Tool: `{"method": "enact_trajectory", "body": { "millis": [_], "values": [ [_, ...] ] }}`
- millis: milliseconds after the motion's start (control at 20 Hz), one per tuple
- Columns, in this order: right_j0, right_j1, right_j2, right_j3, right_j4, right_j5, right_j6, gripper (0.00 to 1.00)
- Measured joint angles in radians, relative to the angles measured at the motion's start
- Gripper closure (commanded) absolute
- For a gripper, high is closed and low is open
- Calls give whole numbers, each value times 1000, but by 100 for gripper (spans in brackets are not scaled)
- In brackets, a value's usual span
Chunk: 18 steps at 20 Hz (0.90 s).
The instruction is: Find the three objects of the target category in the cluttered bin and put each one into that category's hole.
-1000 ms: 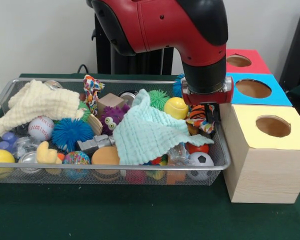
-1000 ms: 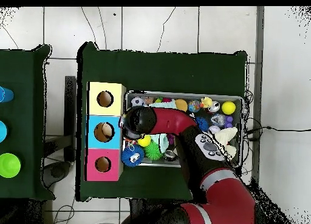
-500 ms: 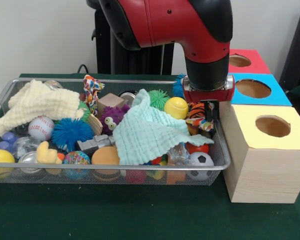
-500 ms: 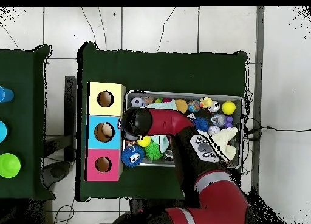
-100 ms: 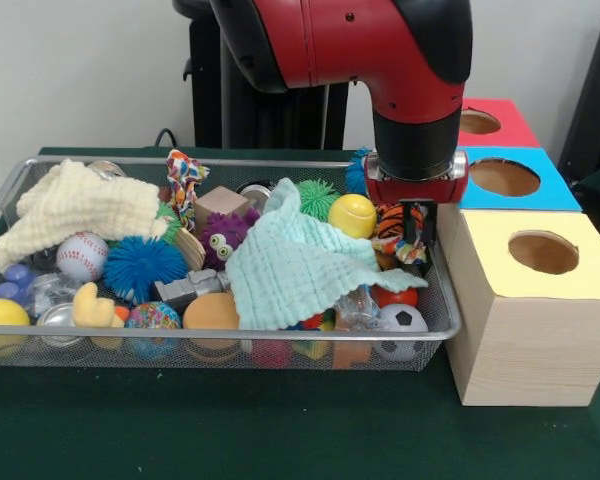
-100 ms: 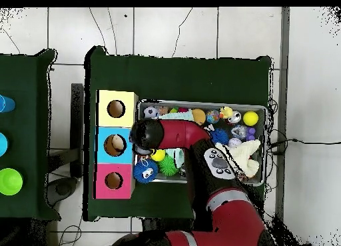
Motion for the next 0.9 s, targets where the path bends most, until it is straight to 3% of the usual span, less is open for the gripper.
{"method": "enact_trajectory", "body": {
  "millis": [900],
  "values": [
    [9, -1, -35, 0, -4, -1, 0, 0]
  ]
}}
